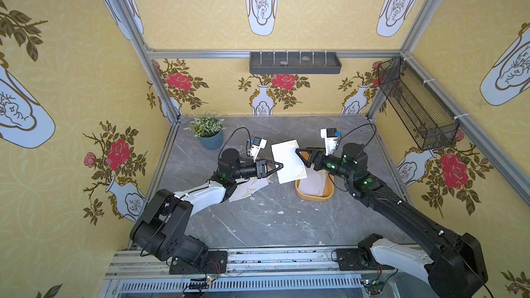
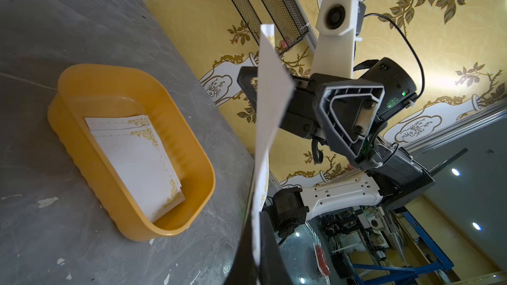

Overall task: Take out the stationery paper from the storage box
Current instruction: Pick up the stationery paper from the storage box.

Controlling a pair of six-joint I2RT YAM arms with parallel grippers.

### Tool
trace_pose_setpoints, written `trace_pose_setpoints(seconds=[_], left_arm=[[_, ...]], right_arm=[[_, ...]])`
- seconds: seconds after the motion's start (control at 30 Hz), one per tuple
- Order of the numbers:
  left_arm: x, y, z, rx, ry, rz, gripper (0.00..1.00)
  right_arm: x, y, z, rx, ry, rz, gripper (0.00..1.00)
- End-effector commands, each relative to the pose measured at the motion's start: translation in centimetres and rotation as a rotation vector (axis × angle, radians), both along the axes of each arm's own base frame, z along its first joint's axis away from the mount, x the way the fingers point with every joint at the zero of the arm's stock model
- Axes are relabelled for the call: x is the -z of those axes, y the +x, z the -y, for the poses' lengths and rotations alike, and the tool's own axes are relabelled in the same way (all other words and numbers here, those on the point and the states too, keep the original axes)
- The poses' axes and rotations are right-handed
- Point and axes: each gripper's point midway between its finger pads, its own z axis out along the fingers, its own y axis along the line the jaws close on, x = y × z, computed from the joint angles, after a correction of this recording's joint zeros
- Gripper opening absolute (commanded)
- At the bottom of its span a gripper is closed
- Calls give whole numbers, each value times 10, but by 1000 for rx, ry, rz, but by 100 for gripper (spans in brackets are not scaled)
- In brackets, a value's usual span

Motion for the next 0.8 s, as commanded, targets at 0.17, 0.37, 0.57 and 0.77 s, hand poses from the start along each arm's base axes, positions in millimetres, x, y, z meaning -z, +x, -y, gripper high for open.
trace_pose_setpoints(seconds=[0.17,0.37,0.57,0.77], left_arm=[[-2,-6,0,23,1,30,0],[-2,-8,2,34,1,30,0],[0,-8,2,33,6,27,0],[5,-5,3,31,14,12,0]], right_arm=[[2,-9,-19,-206,98,-21,80],[-2,-12,-41,-356,189,-28,61],[-7,-10,-43,-368,201,-8,33],[-12,-10,-37,-348,202,7,0]])
